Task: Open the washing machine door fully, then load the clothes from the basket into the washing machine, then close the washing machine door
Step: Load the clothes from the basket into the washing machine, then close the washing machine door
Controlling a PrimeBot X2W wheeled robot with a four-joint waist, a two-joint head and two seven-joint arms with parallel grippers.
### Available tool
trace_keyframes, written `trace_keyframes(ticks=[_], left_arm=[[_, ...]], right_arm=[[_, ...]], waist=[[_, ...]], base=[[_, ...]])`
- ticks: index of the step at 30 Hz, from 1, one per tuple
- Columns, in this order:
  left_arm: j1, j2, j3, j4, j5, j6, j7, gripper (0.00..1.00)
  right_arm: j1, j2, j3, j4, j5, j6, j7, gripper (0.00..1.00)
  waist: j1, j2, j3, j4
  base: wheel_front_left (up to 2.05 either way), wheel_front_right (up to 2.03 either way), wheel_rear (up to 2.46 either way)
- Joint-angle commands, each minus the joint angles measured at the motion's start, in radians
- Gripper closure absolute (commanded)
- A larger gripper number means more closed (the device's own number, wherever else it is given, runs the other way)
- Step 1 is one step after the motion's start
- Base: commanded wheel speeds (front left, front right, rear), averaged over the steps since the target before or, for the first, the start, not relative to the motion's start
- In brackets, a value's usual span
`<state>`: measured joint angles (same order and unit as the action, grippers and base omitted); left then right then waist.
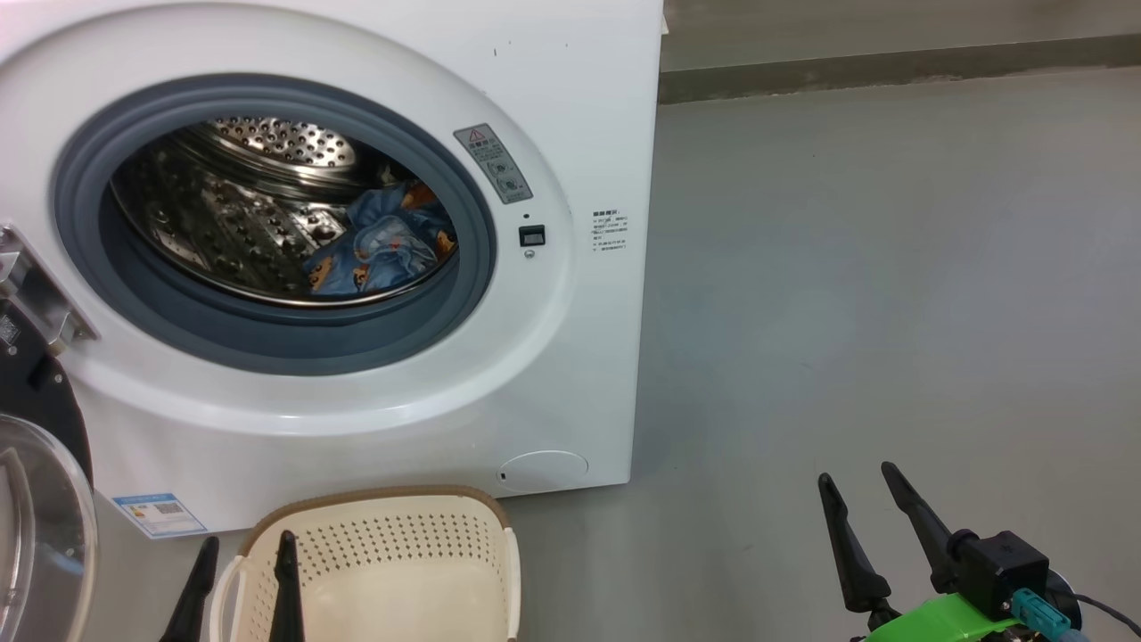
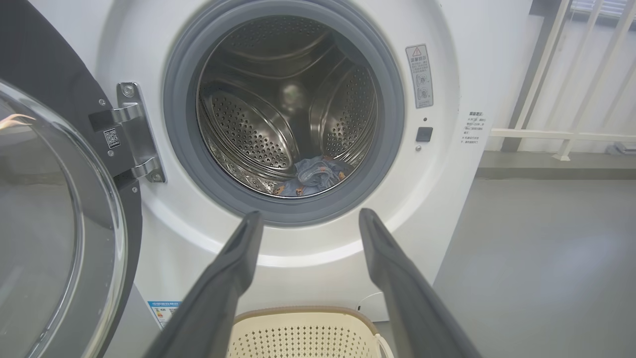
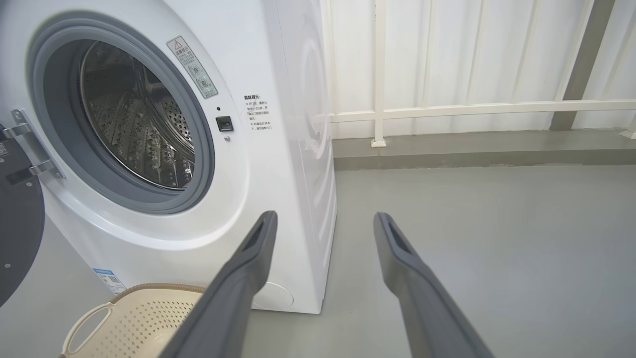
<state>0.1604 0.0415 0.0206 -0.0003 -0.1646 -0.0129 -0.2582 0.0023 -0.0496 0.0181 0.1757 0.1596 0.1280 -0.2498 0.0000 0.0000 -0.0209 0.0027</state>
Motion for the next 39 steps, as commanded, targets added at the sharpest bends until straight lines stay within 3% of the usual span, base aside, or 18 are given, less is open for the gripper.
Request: trace_keyframes(ticks=[1,9,25,39], left_arm=[[-0.031,0.009,0.035,-0.028,-0.013,0.012,-0.004,0.0],[-0.037,0.009,0.039,-0.021,0.003,0.038,-0.004,0.0],[-0.056,0.009,0.041,-0.037,-0.003,0.031,-0.004,0.0],[-0.046,0.009,0.03,-0.046,-0.01,0.024,-0.004,0.0]], right_arm=[[-0.021,-0.001,0.023,-0.021,-0.008,0.003,-0.012,0.0],[-0.021,-0.001,0.021,-0.022,0.0,0.003,-0.012,0.0],[-0.019,-0.001,0.01,-0.028,0.01,0.003,-0.012,0.0],[-0.016,-0.001,0.0,-0.032,-0.004,0.003,-0.012,0.0]], waist=[[0.0,0.0,0.0,0.0],[0.0,0.0,0.003,0.001],[0.0,0.0,0.026,0.014],[0.0,0.0,0.011,0.036]], base=[[0.0,0.0,0.0],[-0.6,0.56,0.04],[-1.64,1.64,0.0],[-0.34,0.34,0.0]])
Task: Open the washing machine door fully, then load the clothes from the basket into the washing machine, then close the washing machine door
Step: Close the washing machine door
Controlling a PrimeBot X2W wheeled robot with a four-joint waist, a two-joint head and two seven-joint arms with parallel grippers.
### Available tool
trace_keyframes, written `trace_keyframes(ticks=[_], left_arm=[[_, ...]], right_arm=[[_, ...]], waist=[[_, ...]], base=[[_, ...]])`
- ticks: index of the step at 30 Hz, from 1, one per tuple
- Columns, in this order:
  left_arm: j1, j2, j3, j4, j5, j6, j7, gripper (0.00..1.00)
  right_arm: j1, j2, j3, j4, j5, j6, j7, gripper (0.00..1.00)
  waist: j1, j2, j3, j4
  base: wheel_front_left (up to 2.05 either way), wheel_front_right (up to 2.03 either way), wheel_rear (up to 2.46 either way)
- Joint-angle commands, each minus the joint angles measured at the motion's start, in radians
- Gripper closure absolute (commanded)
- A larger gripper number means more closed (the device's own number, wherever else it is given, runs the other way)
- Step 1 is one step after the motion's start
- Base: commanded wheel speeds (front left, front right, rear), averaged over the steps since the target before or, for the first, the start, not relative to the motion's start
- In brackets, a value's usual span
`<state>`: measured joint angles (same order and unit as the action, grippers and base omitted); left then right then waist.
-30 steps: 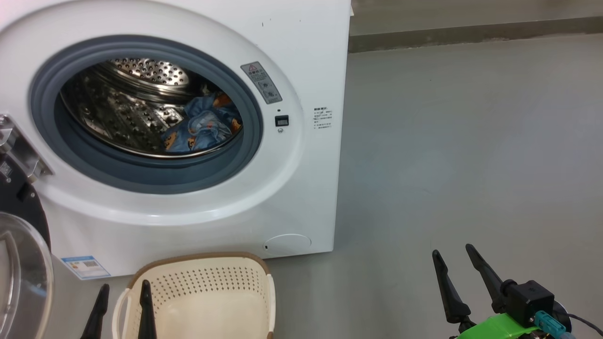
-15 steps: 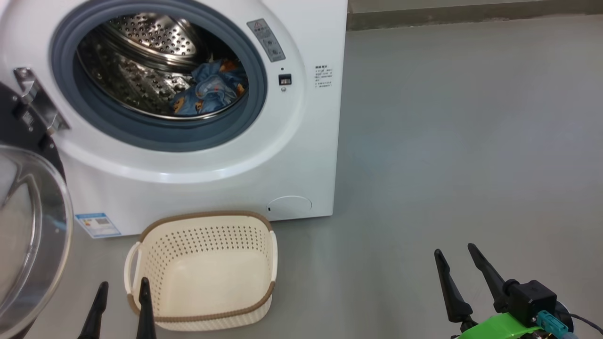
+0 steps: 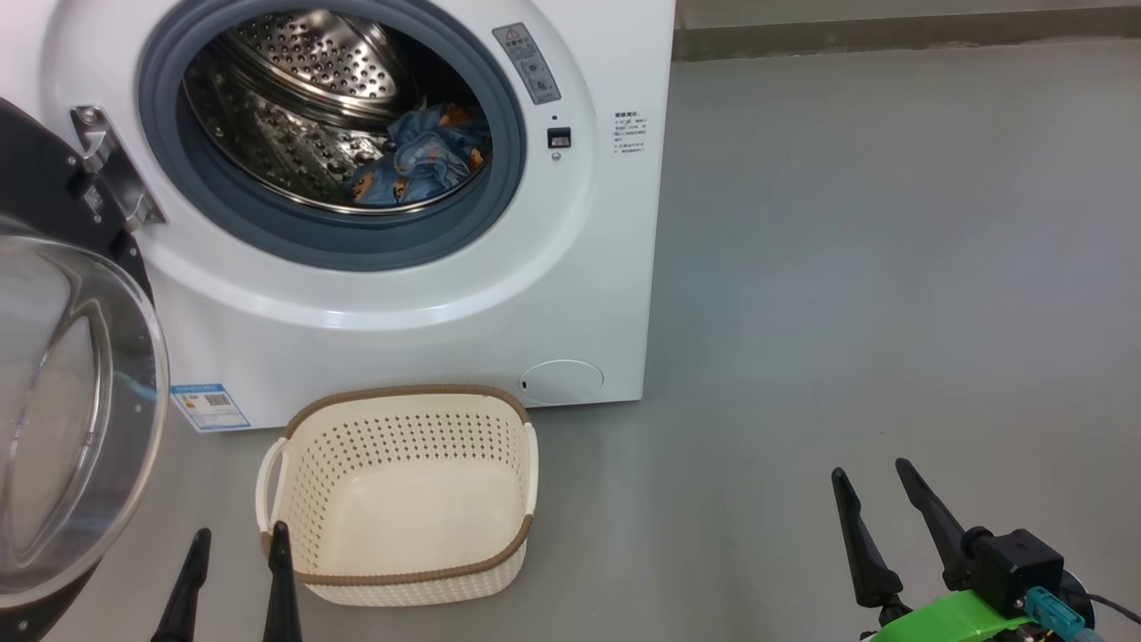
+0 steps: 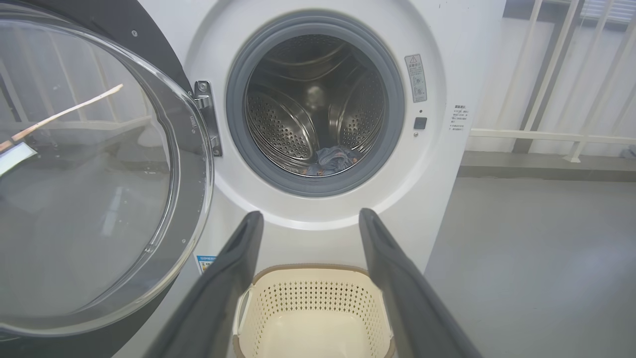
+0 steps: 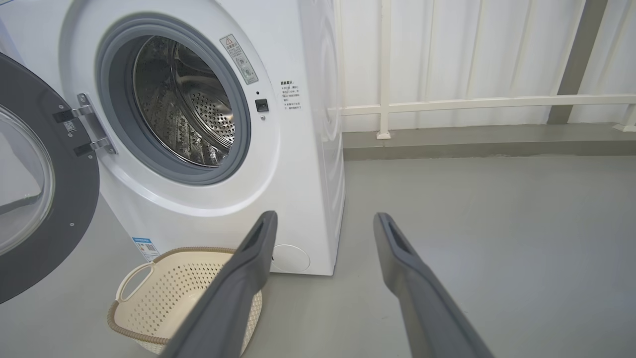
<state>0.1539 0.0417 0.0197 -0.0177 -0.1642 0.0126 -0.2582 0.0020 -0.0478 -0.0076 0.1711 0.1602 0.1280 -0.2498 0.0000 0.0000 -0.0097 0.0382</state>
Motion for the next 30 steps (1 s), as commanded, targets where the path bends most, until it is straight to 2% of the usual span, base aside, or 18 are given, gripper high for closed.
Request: trace_keyframes(ticks=[1,11,12,22,30], left_arm=[[-0.038,0.009,0.031,-0.028,-0.012,-0.002,-0.004,0.0],[-0.036,0.009,0.03,-0.014,-0.024,-0.011,-0.004,0.0],[-0.027,0.009,0.041,0.0,-0.042,-0.011,-0.004,0.0],[-0.018,0.009,0.045,0.012,-0.052,-0.008,-0.004,0.0],[-0.007,0.009,0.048,0.021,-0.059,0.003,-0.004,0.0]], right_arm=[[-0.015,-0.002,0.026,-0.028,-0.005,0.003,-0.012,0.0],[-0.011,-0.002,0.027,-0.026,-0.006,0.003,-0.012,0.0],[-0.004,-0.002,0.036,-0.022,-0.009,0.003,-0.012,0.0],[0.001,-0.002,0.042,-0.021,-0.008,0.003,-0.012,0.0],[0.008,-0.002,0.045,-0.018,0.0,0.003,-0.012,0.0]], waist=[[0.0,0.0,0.0,0.001],[0.0,0.0,-0.002,0.021],[0.0,0.0,-0.022,0.127],[0.0,0.0,-0.03,0.229],[0.0,0.0,-0.035,0.338]], base=[[0.0,0.0,0.0],[0.0,0.0,0.0],[0.0,0.0,0.0],[0.0,0.0,0.0],[0.0,0.0,0.0]])
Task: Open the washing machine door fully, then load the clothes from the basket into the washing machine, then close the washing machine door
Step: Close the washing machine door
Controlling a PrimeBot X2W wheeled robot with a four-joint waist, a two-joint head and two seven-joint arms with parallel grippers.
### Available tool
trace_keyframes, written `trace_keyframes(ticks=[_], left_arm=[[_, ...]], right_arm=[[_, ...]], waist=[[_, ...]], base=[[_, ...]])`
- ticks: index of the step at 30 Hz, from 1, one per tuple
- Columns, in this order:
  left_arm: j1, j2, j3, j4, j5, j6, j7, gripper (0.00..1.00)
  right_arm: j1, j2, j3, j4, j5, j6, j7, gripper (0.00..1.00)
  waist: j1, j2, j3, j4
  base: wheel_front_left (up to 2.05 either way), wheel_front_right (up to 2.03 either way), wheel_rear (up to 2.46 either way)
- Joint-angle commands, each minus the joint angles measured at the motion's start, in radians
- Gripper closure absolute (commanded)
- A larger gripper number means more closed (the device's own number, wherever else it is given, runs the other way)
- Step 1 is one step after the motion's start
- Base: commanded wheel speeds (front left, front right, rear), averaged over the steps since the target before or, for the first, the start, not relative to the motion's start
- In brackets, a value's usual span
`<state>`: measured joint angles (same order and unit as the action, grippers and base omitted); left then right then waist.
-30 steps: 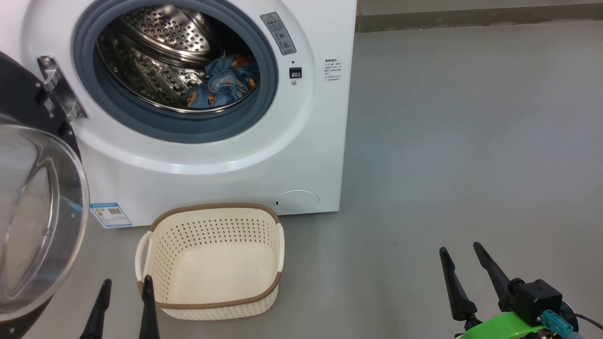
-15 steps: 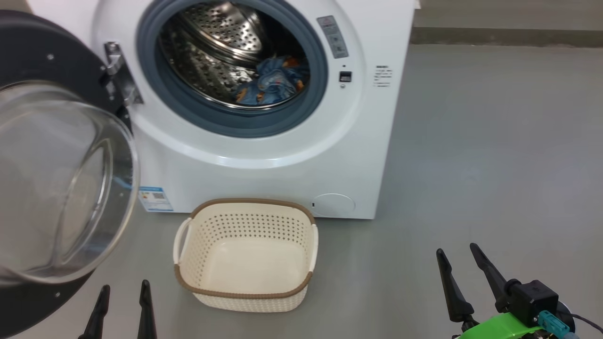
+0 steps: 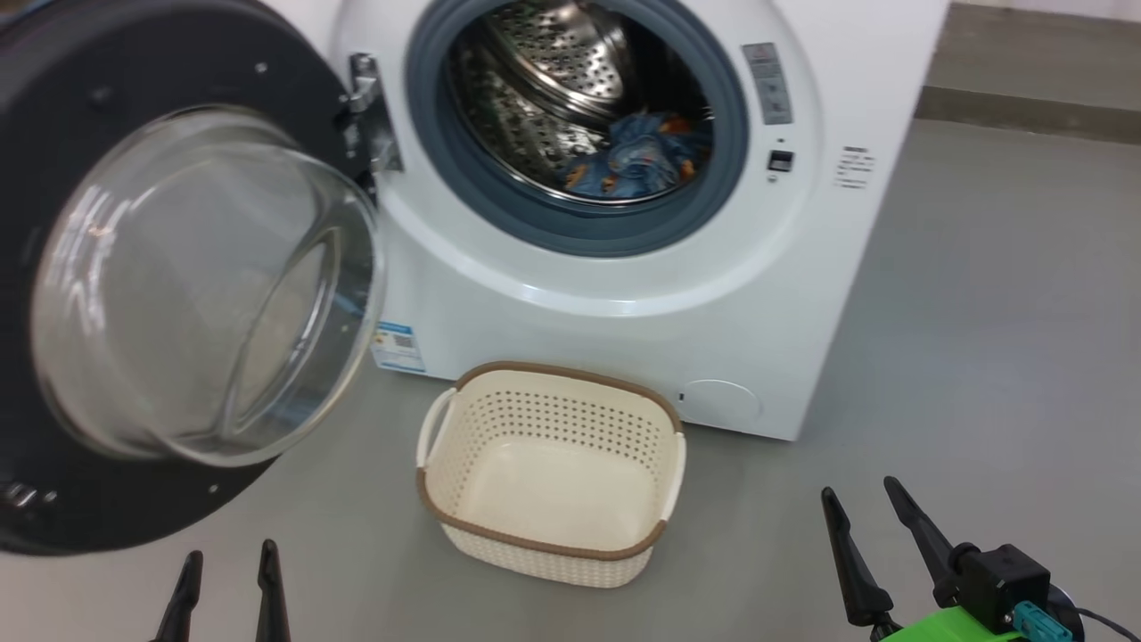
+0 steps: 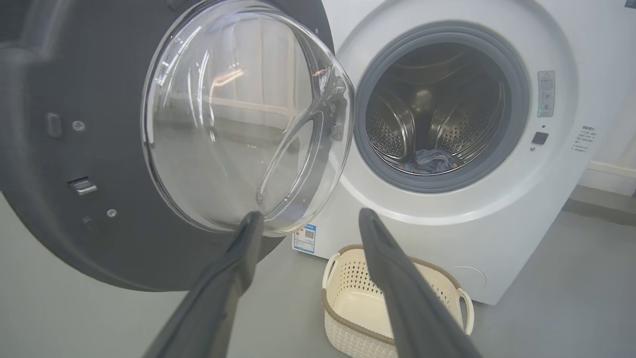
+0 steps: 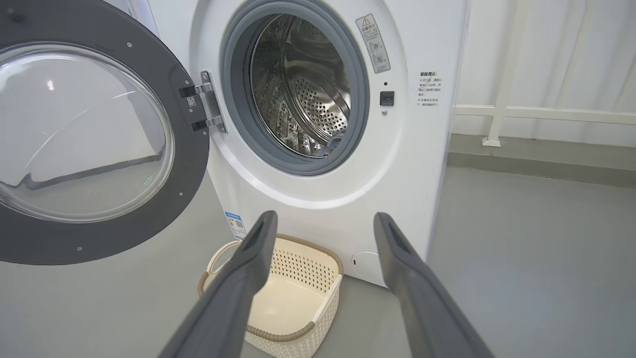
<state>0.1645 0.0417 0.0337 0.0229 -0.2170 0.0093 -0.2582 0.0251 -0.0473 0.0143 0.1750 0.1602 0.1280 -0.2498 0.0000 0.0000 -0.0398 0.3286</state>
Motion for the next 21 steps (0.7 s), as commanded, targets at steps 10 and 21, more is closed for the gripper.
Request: trace_keyframes(ticks=[10,21], left_arm=[[-0.01,0.009,0.045,-0.007,-0.011,0.012,-0.004,0.0],[-0.001,0.009,0.06,-0.035,-0.039,0.048,-0.004,0.0]], right_arm=[[-0.017,-0.003,0.03,-0.018,0.008,0.003,-0.012,0.0],[-0.072,-0.003,0.059,0.005,-0.011,0.003,-0.012,0.0]], waist=[[0.0,0.0,-0.003,0.166],[0.0,0.0,0.033,0.188]], base=[[0.0,0.0,0.0],[0.0,0.0,0.0]])
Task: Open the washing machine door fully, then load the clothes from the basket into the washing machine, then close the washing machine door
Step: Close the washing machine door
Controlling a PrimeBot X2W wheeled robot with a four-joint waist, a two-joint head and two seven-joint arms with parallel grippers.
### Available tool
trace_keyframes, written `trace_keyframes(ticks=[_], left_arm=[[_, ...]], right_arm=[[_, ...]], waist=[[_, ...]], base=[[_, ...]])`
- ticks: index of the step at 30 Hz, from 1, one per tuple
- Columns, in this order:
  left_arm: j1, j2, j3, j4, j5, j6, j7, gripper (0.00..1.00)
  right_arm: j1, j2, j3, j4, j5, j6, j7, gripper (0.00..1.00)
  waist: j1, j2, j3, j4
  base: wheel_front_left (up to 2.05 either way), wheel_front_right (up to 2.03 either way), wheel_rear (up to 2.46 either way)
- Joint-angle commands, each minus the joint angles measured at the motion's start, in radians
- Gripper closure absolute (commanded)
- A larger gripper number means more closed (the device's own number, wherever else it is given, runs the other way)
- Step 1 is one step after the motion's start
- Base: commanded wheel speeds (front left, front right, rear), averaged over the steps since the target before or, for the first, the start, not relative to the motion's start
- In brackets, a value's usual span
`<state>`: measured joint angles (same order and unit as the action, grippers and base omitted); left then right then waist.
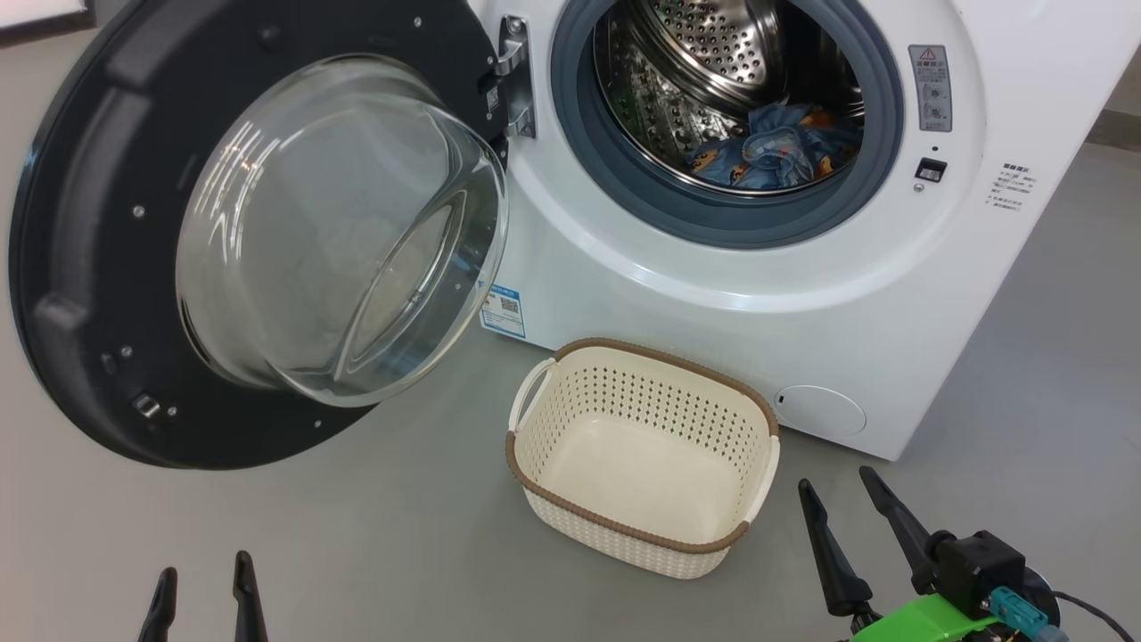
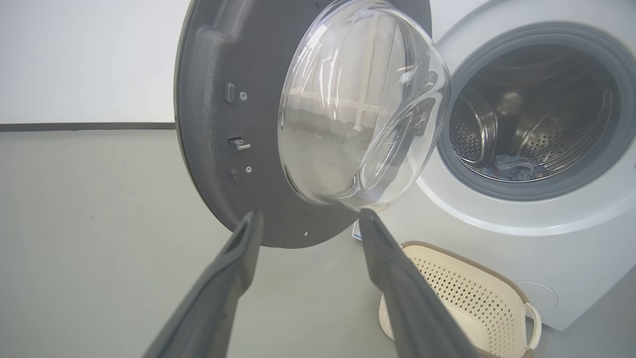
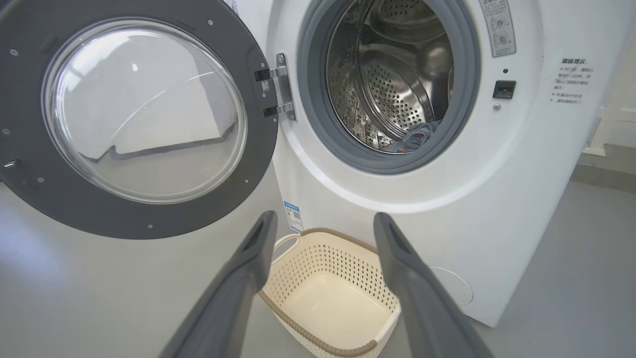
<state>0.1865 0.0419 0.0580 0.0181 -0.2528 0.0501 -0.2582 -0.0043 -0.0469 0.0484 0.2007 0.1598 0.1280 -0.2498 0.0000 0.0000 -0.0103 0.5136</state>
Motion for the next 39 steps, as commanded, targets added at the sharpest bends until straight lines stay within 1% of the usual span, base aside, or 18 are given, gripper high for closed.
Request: trace_keyframes(ticks=[1,6,19,20,21,30,34,36,39], left_arm=[[-0.023,0.008,0.035,-0.032,-0.005,0.009,-0.004,0.0],[-0.02,0.008,0.034,-0.039,-0.007,0.015,-0.004,0.0],[-0.022,0.008,0.027,-0.038,-0.009,0.014,-0.004,0.0],[-0.022,0.008,0.026,-0.038,-0.008,0.013,-0.004,0.18],[-0.022,0.008,0.026,-0.038,-0.01,0.012,-0.004,1.0],[-0.024,0.008,0.023,-0.032,-0.025,-0.004,-0.004,1.0],[-0.039,0.008,0.049,-0.036,-0.06,-0.012,-0.004,1.0],[-0.053,0.008,0.074,-0.039,-0.064,-0.028,-0.004,1.0],[-0.085,0.008,0.13,-0.042,-0.066,-0.066,-0.004,1.0]], right_arm=[[-0.046,-0.003,0.027,-0.018,-0.01,0.003,-0.012,0.0],[-0.054,-0.003,0.033,-0.012,-0.01,0.003,-0.012,0.0],[-0.043,-0.003,0.022,-0.015,-0.011,0.003,-0.012,0.0],[-0.042,-0.003,0.022,-0.015,-0.01,0.003,-0.012,0.0],[-0.041,-0.003,0.022,-0.015,-0.01,0.003,-0.012,0.0],[-0.037,-0.003,0.018,-0.019,-0.008,0.003,-0.012,0.0],[-0.033,-0.003,0.018,-0.022,-0.003,0.003,-0.012,0.0],[-0.031,-0.003,0.018,-0.023,-0.001,0.003,-0.012,0.0],[-0.029,-0.003,0.018,-0.025,0.0,0.003,-0.012,0.0]], waist=[[0.0,0.0,0.005,0.004],[0.0,0.0,0.009,0.004],[0.0,0.0,0.007,0.0],[0.0,0.0,0.007,0.0],[0.0,0.0,0.007,0.0],[0.0,0.0,0.014,0.001],[0.0,0.0,0.014,0.0],[0.0,0.0,0.015,0.0],[0.0,0.0,0.015,0.0]], base=[[0.0,0.0,0.0],[0.0,0.0,0.0],[0.0,0.0,0.0],[0.0,0.0,0.0],[0.0,0.0,0.0],[0.0,0.0,0.0],[0.0,0.0,0.0],[0.0,0.0,0.0],[0.0,0.0,0.0]])
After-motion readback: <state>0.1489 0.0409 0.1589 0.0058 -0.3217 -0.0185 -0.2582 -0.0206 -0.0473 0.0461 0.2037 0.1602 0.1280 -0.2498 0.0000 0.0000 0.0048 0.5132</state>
